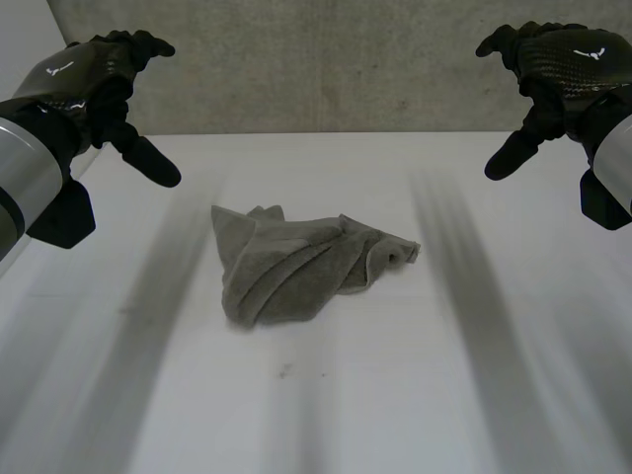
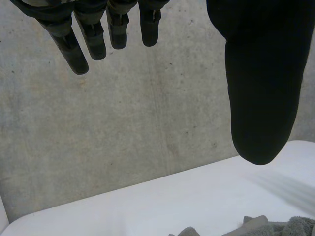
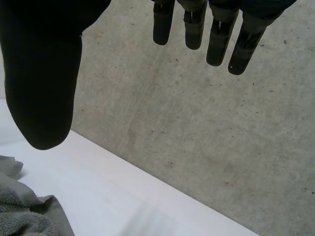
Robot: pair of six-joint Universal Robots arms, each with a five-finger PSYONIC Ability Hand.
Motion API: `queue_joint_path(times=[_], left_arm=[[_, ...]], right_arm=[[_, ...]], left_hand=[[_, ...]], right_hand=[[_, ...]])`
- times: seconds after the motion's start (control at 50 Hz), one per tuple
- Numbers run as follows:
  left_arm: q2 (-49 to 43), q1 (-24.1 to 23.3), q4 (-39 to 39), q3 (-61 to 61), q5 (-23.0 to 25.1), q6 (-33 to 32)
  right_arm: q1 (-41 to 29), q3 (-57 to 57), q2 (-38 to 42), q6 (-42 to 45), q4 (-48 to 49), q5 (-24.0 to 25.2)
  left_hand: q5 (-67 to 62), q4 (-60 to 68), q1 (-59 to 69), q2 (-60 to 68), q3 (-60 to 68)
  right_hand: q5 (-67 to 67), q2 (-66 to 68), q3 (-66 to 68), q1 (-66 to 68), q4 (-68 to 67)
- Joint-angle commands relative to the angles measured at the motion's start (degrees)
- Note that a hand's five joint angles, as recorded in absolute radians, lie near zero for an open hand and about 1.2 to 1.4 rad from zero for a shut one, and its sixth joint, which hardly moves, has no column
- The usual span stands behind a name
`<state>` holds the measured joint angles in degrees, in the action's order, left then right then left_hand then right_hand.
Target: Fold the towel.
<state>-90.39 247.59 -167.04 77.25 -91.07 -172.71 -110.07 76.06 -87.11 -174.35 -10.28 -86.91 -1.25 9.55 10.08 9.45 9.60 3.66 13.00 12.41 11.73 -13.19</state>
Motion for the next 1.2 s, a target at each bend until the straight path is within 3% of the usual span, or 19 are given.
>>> queue_joint_path(times=[0.02,0.16,0.3,0.46,0.58,0.7,0.8,0.84,0.86,0.9,0.96,1.0,1.12,1.2], left_arm=[[-3.21,-0.08,-0.57,0.01,0.01,-0.08],[-9.98,-0.09,-0.13,-0.61,0.10,0.00],[-17.97,-0.17,1.72,-2.10,-0.95,0.26],[-19.56,2.02,-0.91,2.97,-5.25,1.23],[-18.95,3.69,-5.22,9.76,-5.61,1.23],[-16.93,3.69,-11.38,18.64,-5.35,1.06],[-14.64,3.69,-14.54,23.74,-5.17,0.62],[-14.21,3.61,-15.33,25.75,-5.17,0.53],[-14.20,3.61,-15.33,25.76,-5.17,0.53],[-13.85,3.34,-15.59,26.99,-5.17,0.53],[-13.59,3.34,-15.77,27.52,-5.17,0.44],[-13.50,3.34,-16.29,28.13,-5.17,0.44],[-13.50,3.08,-17.18,28.40,-5.17,0.35],[-13.94,2.47,-17.70,28.13,-4.91,0.35]], right_arm=[[-0.32,-0.13,0.80,0.24,0.00,1.56],[-0.33,-0.57,5.46,0.77,-0.18,8.69],[-0.94,-1.70,14.23,6.82,-0.18,15.35],[-6.12,-7.84,24.95,10.00,0.00,20.11],[-10.33,-13.56,32.95,9.12,3.76,23.62],[-12.72,-16.74,38.68,7.80,8.70,24.07],[-15.71,-20.87,44.66,5.16,11.69,24.51],[-17.28,-23.23,48.16,3.85,12.83,23.98],[-17.29,-23.24,48.17,3.85,12.83,23.98],[-17.90,-24.29,50.10,3.58,13.97,23.63],[-18.08,-24.38,50.37,3.58,14.68,23.19],[-18.08,-24.30,49.76,3.58,15.47,21.18],[-17.55,-22.80,45.54,4.02,15.03,16.42],[-16.33,-16.67,38.18,5.42,13.36,14.40]], left_hand=[[0.03,1.67,1.15,1.77,1.62],[-1.82,3.52,3.00,3.62,3.47],[-2.32,4.03,3.50,4.13,3.98],[-0.48,2.18,1.65,2.28,2.13],[-0.14,1.84,1.32,1.94,1.79],[0.03,1.67,1.15,1.77,1.62],[0.03,1.67,1.15,1.77,1.62],[0.03,1.67,1.15,1.77,1.62],[0.03,1.67,1.15,1.77,1.62],[0.54,1.17,0.64,1.27,1.12],[0.54,1.17,0.64,1.27,1.12],[0.70,1.00,0.48,1.10,0.95],[0.70,1.00,0.48,1.10,0.95],[0.54,1.17,0.64,1.27,1.12]], right_hand=[[-3.66,-3.00,-2.41,-1.73,3.19],[-3.66,-3.00,-2.41,-1.73,3.19],[-3.66,-3.00,-2.41,-1.73,3.19],[-3.66,-3.00,-2.41,-1.73,3.19],[-3.66,-3.00,-2.41,-1.73,3.19],[-1.72,-1.07,-0.48,0.20,1.25],[8.03,8.69,9.28,9.96,-8.50],[21.08,21.74,22.33,23.01,-21.55],[21.15,21.81,22.40,23.08,-21.62],[37.72,38.38,38.97,39.64,-38.19],[49.08,49.73,50.32,51.00,-49.54],[66.29,66.95,67.54,68.22,-66.76],[66.34,67.00,67.59,68.27,-66.81],[66.34,67.00,67.59,68.27,-66.81]])
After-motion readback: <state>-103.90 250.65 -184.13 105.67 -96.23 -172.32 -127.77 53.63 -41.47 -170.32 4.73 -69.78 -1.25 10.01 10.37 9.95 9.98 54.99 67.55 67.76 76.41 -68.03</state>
